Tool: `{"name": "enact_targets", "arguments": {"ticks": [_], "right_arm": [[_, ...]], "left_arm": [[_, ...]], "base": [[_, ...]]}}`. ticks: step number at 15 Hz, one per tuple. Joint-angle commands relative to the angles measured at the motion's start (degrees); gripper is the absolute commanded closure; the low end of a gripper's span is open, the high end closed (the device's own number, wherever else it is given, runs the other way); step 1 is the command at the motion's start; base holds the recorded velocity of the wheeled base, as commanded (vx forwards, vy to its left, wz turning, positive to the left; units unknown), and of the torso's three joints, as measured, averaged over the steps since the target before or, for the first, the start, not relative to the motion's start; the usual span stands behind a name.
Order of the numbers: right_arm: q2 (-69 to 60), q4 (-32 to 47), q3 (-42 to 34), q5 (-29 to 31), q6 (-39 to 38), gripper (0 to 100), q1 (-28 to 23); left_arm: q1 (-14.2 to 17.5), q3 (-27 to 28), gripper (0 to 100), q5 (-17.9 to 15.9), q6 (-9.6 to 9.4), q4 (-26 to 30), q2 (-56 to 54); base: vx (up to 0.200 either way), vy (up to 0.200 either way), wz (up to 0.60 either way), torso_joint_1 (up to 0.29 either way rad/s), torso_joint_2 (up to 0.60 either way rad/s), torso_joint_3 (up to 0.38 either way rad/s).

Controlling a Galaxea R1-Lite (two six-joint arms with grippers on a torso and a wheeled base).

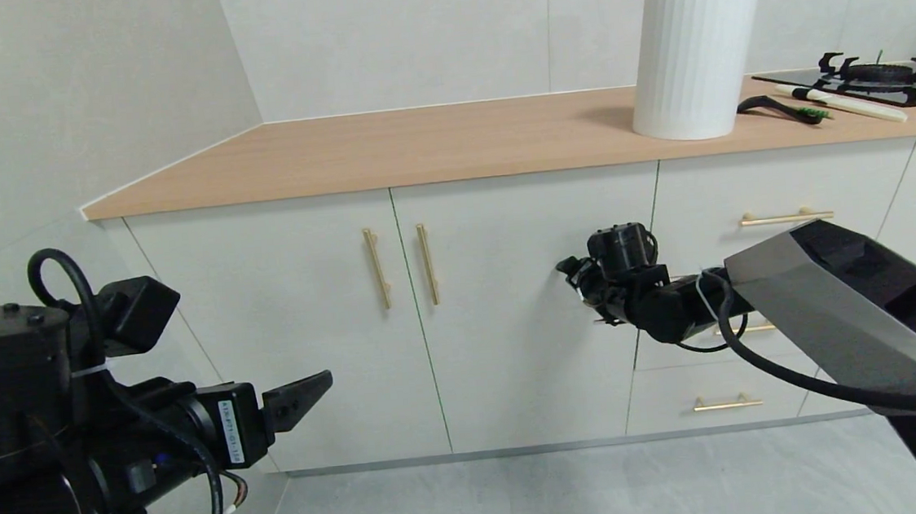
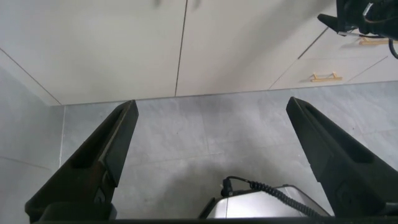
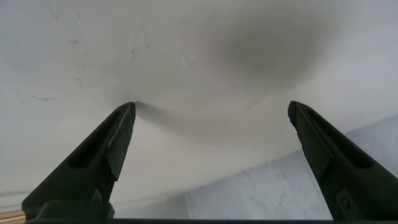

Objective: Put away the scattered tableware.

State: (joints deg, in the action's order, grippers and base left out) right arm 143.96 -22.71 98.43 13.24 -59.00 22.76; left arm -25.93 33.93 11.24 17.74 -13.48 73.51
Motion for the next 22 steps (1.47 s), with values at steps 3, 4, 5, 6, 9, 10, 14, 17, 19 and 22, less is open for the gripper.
{"name": "enact_targets", "arguments": {"ticks": [3, 4, 5, 6, 9, 10, 14, 17, 19, 22], "right_arm": [[-4.7, -0.4, -5.3, -1.3, 0.0, 0, 1.1], [-10.4, -0.7, -11.3, -4.9, 0.1, 0, 2.2], [-12.7, -0.7, -13.8, -6.0, 0.2, 0, 2.6], [-21.1, -1.4, -22.6, -9.5, 2.0, 0, 3.2], [-37.7, -8.0, -39.9, -13.6, 11.2, 0, 3.4], [-45.3, -11.8, -47.7, -13.7, 16.6, 0, 3.5], [-75.0, -13.6, -72.6, -7.7, 37.4, 0, 3.4], [-96.7, -11.7, -84.8, -7.0, 48.7, 0, 0.6], [-105.9, -6.6, -86.4, -6.2, 51.0, 0, -4.4], [-125.4, 11.0, -86.5, -6.3, 52.7, 0, -14.0]], "left_arm": [[0.0, 0.0, 0, 0.0, 0.02, 0.0, 0.0], [0.0, 0.0, 0, 0.0, 0.02, -0.1, -0.2], [0.0, 0.0, 0, 0.0, 0.02, -0.1, -0.4], [0.0, 0.3, 0, 0.0, -0.07, -0.1, -1.3], [0.2, 0.4, 0, 0.0, -0.07, -0.1, -7.0], [0.3, 0.2, 0, 0.0, -0.07, 0.0, -10.7], [4.6, -4.6, 0, 0.2, -0.86, 0.5, -26.4], [9.6, -11.8, 0, 0.1, -4.73, 4.3, -44.9], [11.3, -12.6, 0, 0.0, -8.33, 11.3, -54.3], [15.4, -12.5, 0, 0.0, -11.06, 21.3, -65.8]], "base": [[0.0, 0.0, 0.0, 0.0, 0.0, 0.0], [0.0, 0.0, 0.0, 0.0, 0.0, 0.0], [0.0, 0.0, 0.0, 0.0, 0.0, 0.0], [0.0, 0.0, 0.0, 0.0, 0.0, 0.0], [0.0, 0.0, 0.0, 0.0, 0.0, 0.0], [0.0, 0.0, 0.0, 0.0, 0.0, 0.0], [0.0, 0.0, 0.0, 0.0, 0.0, 0.0], [0.0, 0.0, 0.0, 0.0, 0.0, 0.0], [0.0, 0.0, 0.0, 0.0, 0.0, 0.0], [0.0, 0.0, 0.0, 0.0, 0.0, 0.0]]}}
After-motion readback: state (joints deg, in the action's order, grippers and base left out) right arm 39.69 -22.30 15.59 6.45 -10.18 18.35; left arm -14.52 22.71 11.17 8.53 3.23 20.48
